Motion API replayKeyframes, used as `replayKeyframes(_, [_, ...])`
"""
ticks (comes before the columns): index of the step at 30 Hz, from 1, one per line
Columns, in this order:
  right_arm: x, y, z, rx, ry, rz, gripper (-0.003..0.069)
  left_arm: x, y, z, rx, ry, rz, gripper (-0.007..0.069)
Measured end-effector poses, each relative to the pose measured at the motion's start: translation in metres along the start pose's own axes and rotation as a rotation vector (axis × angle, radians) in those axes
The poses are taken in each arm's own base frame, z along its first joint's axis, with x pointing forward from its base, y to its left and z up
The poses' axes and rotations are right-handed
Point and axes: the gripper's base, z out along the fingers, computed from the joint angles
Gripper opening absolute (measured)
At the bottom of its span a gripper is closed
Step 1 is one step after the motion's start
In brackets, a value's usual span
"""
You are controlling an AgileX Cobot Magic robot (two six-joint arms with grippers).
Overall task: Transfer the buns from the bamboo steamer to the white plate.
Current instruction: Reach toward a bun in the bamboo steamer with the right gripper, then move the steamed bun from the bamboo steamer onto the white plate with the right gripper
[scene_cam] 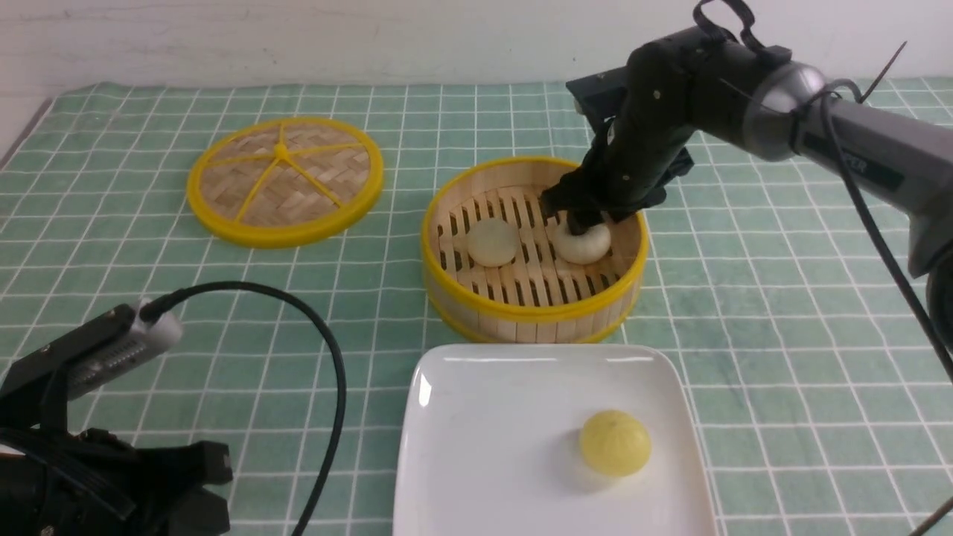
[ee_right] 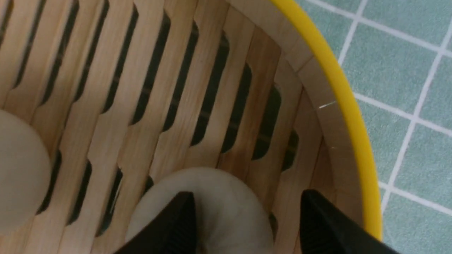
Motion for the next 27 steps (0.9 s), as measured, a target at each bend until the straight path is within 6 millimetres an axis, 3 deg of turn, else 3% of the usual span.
replayKeyframes(3, [0.000,0.000,0.002,-0.005,0.004,0.008,0.0377,0.000,0.000,0.000,0.000,-0.001,0.000,0.0041])
replayKeyframes(7, [0.002,0.000,0.001,-0.003,0.030,0.008,0.0155,0.000,0.000,0.000,0.000,-0.003,0.001,0.0044])
replayKeyframes(8, [0.002,0.000,0.001,-0.003,0.030,0.008,0.0141,0.000,0.000,0.000,0.000,-0.004,0.001,0.0044])
replayKeyframes(10, [0.004,0.000,-0.009,0.005,0.059,0.003,0.0029,-0.001,0.000,0.000,-0.001,-0.012,0.001,0.0044])
replayKeyframes(13, [0.005,0.000,-0.035,0.003,0.103,-0.024,0.0022,-0.002,0.000,0.000,-0.001,-0.019,0.001,0.0044])
replayKeyframes(16, [0.006,0.002,-0.079,-0.017,0.130,-0.077,0.0021,-0.002,0.000,0.000,-0.001,-0.022,0.001,0.0045])
replayKeyframes(18, [0.005,0.005,-0.126,-0.060,0.080,-0.106,0.0021,-0.002,0.000,0.000,0.000,-0.023,0.000,0.0049])
replayKeyframes(19, [0.005,0.005,-0.125,-0.060,0.082,-0.107,0.0021,-0.002,0.000,0.000,0.000,-0.023,0.000,0.0050])
replayKeyframes(20, [0.008,0.009,-0.154,-0.106,0.041,-0.103,0.0021,-0.002,0.000,0.000,0.000,-0.023,0.000,0.0052])
replayKeyframes(22, [0.019,0.017,-0.183,-0.183,0.018,-0.093,0.0021,-0.002,0.000,0.000,0.000,-0.023,0.000,0.0054])
replayKeyframes(25, [0.037,0.029,-0.196,-0.266,0.048,-0.100,0.0021,-0.002,0.000,0.000,0.000,-0.023,0.000,0.0055])
replayKeyframes(27, [0.054,0.039,-0.193,-0.314,0.101,-0.130,0.0021,-0.002,0.000,0.000,0.000,-0.023,0.000,0.0058])
